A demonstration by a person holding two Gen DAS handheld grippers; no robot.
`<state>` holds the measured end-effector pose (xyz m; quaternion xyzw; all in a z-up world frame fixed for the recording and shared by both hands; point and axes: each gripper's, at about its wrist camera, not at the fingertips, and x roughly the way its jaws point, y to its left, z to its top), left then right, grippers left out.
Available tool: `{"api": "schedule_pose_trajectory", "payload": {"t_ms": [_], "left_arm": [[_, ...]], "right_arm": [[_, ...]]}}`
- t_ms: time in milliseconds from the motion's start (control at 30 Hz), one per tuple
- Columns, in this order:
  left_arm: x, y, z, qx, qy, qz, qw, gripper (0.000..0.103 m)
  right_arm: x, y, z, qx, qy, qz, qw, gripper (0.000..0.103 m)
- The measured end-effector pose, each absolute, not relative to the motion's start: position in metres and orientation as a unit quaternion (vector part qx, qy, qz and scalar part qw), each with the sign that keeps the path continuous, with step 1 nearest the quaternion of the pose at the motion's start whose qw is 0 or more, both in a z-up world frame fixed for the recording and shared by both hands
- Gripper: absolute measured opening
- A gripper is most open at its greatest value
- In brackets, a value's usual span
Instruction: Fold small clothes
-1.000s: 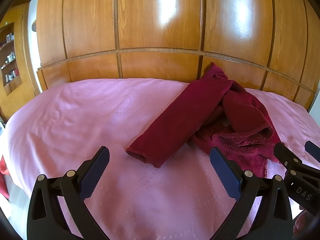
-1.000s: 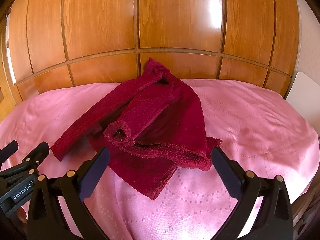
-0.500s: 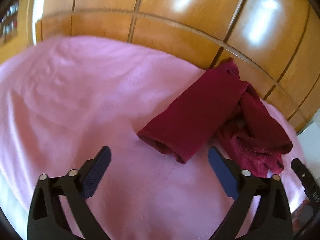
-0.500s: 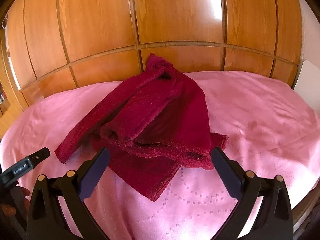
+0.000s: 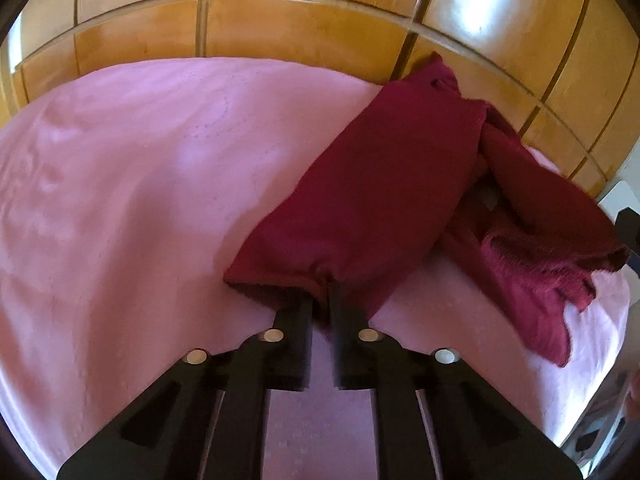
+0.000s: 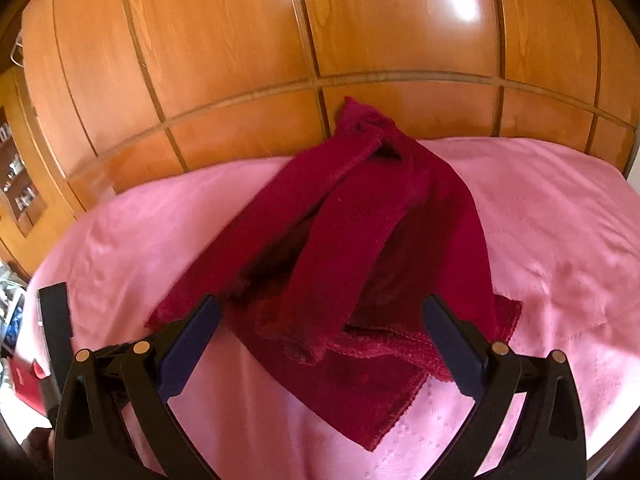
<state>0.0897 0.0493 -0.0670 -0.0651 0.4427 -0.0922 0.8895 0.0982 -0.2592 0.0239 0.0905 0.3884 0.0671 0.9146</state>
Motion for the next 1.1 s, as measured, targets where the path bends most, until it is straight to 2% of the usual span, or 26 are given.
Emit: {"api": "schedule_pose_trajectory", "payload": {"t_ms": [200,433,500,567,633,667,733,767,800,867,1100], "left_arm": [[0.072,0.068,-0.006,-0.120,0.370,-0.163,0.907,0.005],[0.046,0.040,0.037,-0.121,0.305,-0.282,0.901,0.005],[0.046,0.028,0.042,-0.111,0.300,-0.302,0.898,0.005],[0.051,0.013,0.042,-0.100,0.302,-0.310,0.896,0.005],[0.049,0.003,0.040,-0.095,0.304,-0.318,0.893,0.005],[0.046,-0.002,0.042,-0.093,0.294,-0.318,0.896,0.005],[0.051,-0.008,0.040,-0.095,0.300,-0.326,0.891,0.008],[0.056,-0.010,0.036,-0.097,0.311,-0.320,0.890,0.014],[0.060,-0.011,0.032,-0.097,0.316,-0.310,0.892,0.025],[0.068,-0.009,0.022,-0.098,0.326,-0.284,0.896,0.032],[0.108,0.014,-0.034,-0.139,0.425,-0.205,0.871,0.032]], "right_arm": [[0.096,-0.254,0.045,0.151,0.376,0.188,0.895,0.101],[0.153,-0.228,0.005,0.345,0.467,0.368,0.726,0.099],[0.168,-0.222,-0.003,0.366,0.474,0.381,0.704,0.074],[0.176,-0.225,-0.004,0.369,0.468,0.384,0.705,0.043],[0.177,-0.237,0.006,0.356,0.454,0.380,0.723,0.021],[0.178,-0.247,0.012,0.345,0.445,0.368,0.740,0.014],[0.176,-0.268,0.022,0.340,0.425,0.343,0.766,0.013],[0.178,-0.286,0.028,0.335,0.409,0.320,0.786,0.012],[0.178,-0.303,0.034,0.334,0.396,0.302,0.800,0.012],[0.180,-0.348,0.046,0.332,0.367,0.254,0.831,0.012],[0.186,-0.496,0.088,0.261,0.296,0.011,0.919,0.012]]}}
